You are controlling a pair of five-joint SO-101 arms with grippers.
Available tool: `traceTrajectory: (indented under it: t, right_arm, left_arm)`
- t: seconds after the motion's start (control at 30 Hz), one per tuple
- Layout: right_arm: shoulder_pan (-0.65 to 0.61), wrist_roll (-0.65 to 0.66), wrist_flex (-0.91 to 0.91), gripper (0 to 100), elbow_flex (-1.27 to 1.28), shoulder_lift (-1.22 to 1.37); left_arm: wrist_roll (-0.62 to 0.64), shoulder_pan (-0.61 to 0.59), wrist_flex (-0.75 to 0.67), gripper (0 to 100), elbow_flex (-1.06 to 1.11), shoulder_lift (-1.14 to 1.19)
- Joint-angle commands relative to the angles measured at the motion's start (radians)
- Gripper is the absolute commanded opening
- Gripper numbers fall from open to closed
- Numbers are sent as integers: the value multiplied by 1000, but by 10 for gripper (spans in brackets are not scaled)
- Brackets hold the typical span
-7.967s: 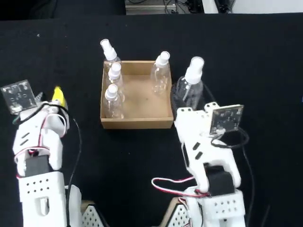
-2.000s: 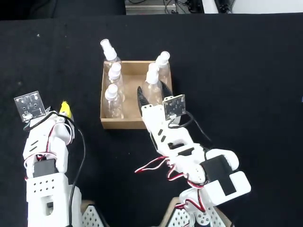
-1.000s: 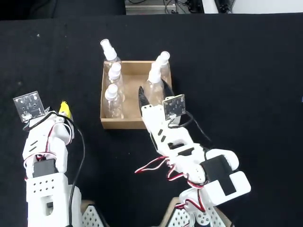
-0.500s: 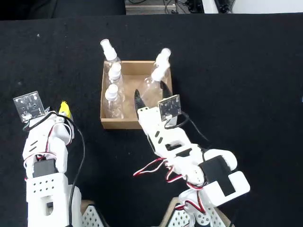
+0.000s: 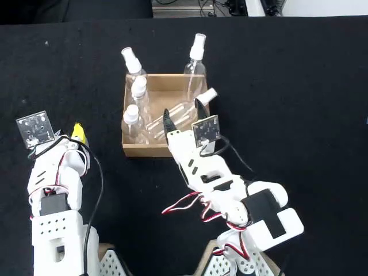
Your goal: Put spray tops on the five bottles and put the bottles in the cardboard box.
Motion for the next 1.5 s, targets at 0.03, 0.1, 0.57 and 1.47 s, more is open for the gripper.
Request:
traceTrajectory:
  t: [0.03, 0.1, 0.57, 1.47]
  right_arm:
    - [-14, 12, 3, 273, -18, -30]
    - [-14, 12, 5, 273, 8, -74]
    - [143, -338, 902, 272, -54, -705]
    - [-78, -890, 1720, 375, -763, -403]
  left_arm:
    - [-2, -8, -25, 127, -12, -15]
    - [-2, -8, -25, 127, -10, -15]
    - [-2, -8, -25, 127, 22, -17]
    - [-2, -8, -183, 127, 140, -17]
